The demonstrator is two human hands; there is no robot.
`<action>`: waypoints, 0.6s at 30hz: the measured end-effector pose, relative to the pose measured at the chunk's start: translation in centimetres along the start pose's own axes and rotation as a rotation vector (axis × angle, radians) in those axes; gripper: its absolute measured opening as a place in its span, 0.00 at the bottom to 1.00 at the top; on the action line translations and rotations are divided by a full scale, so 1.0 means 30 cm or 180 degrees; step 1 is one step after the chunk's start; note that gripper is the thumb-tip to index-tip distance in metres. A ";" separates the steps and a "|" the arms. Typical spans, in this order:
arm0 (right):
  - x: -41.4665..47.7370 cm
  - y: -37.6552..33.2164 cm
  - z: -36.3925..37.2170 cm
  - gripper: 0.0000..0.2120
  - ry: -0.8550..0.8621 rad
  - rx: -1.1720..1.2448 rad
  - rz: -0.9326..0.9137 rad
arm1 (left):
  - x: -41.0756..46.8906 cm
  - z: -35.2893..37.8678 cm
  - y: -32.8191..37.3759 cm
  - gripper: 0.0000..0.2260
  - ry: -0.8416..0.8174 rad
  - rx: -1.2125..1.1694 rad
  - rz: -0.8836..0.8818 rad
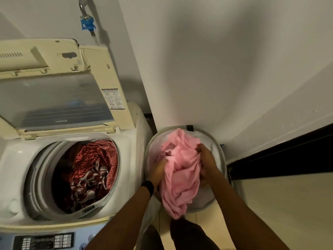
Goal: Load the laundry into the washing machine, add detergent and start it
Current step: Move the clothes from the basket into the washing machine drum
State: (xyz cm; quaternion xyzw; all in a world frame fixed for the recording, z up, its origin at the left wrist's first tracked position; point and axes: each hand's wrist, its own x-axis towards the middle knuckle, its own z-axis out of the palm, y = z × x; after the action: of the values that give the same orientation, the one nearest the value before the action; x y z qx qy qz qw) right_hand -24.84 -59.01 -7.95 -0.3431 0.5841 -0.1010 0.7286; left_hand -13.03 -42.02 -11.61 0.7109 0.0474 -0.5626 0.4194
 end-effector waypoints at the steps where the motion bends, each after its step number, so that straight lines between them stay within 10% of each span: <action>1: -0.007 0.003 -0.006 0.25 -0.0181 0.0058 -0.0057 | 0.117 -0.032 -0.045 0.25 0.0327 -0.0240 0.0112; 8: -0.087 0.133 -0.057 0.18 -0.1302 -0.2993 -0.0142 | 0.384 0.025 -0.115 0.62 -0.0158 0.0166 0.0137; 13: 0.021 0.197 -0.134 0.09 -0.0157 -0.3301 -0.0787 | 0.058 0.182 -0.044 0.31 -0.0249 0.1673 0.0024; 18: 0.076 0.176 -0.076 0.30 0.0256 -0.3241 -0.0941 | 0.016 0.227 -0.121 0.33 -0.0309 0.2039 0.0816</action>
State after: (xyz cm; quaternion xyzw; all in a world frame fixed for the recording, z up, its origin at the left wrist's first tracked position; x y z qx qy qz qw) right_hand -27.61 -57.20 -13.19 -0.7279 0.5321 0.0807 0.4248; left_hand -19.99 -44.30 -14.07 0.7789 -0.2413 -0.5249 0.2441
